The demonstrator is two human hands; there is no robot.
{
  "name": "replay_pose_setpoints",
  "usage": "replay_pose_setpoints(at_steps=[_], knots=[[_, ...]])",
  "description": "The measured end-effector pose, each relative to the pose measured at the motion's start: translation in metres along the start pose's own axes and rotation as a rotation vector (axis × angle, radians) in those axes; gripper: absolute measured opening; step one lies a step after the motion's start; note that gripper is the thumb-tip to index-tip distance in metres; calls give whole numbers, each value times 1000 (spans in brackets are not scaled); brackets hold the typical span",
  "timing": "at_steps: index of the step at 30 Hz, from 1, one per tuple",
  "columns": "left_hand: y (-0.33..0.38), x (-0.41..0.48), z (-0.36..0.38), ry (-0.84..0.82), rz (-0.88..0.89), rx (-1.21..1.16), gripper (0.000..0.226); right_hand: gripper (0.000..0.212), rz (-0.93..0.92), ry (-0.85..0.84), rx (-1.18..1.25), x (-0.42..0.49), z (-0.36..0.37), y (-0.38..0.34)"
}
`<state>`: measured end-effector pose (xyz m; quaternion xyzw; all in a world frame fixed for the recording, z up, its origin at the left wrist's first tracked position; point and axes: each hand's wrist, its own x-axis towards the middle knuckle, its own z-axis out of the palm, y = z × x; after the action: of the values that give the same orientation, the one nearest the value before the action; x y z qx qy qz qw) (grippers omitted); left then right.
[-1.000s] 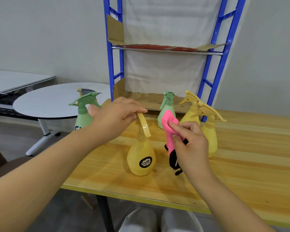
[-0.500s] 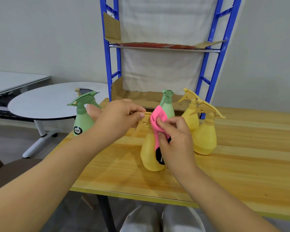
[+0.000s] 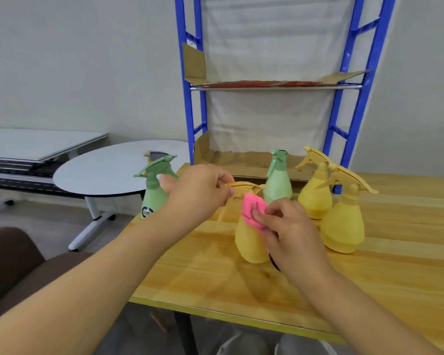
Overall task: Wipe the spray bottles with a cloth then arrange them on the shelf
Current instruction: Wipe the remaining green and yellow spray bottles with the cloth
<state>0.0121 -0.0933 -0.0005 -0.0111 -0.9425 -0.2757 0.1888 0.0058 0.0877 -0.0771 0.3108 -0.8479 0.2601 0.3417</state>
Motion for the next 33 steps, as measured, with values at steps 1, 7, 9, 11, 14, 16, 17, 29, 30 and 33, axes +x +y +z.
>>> replay_pose_setpoints(at_steps=[1, 7, 9, 11, 14, 16, 17, 29, 30, 33], knots=[[-4, 5, -2, 41, -19, 25, 15, 29, 37, 2, 36, 0, 1, 2], [-33, 37, -33, 199, -30, 225, 14, 36, 133, -41, 139, -3, 12, 5], [-43, 50, -37, 215, -51, 265, 14, 37, 135, -45, 149, -3, 15, 7], [-49, 61, -38, 206, -62, 312, 16, 38, 142, -48, 148, -1, 17, 9], [-53, 75, -36, 220, -27, 416, 19, 38, 153, -56, 153, 3, 20, 11], [-57, 81, -34, 220, -5, 536, 22, 37, 156, -61, 153, 4, 21, 14], [-61, 84, -33, 218, 2, 576, 23, 37, 159, -63, 156, 5, 22, 16], [-85, 94, -29, 241, -5, 634, 29, 38, 199, -103, 181, 8, 25, 34], [-86, 95, -28, 243, -4, 644, 32, 38, 207, -104, 192, 8, 25, 35], [-73, 98, -23, 285, 75, 616, 35, 36, 222, -106, 218, 9, 24, 37]])
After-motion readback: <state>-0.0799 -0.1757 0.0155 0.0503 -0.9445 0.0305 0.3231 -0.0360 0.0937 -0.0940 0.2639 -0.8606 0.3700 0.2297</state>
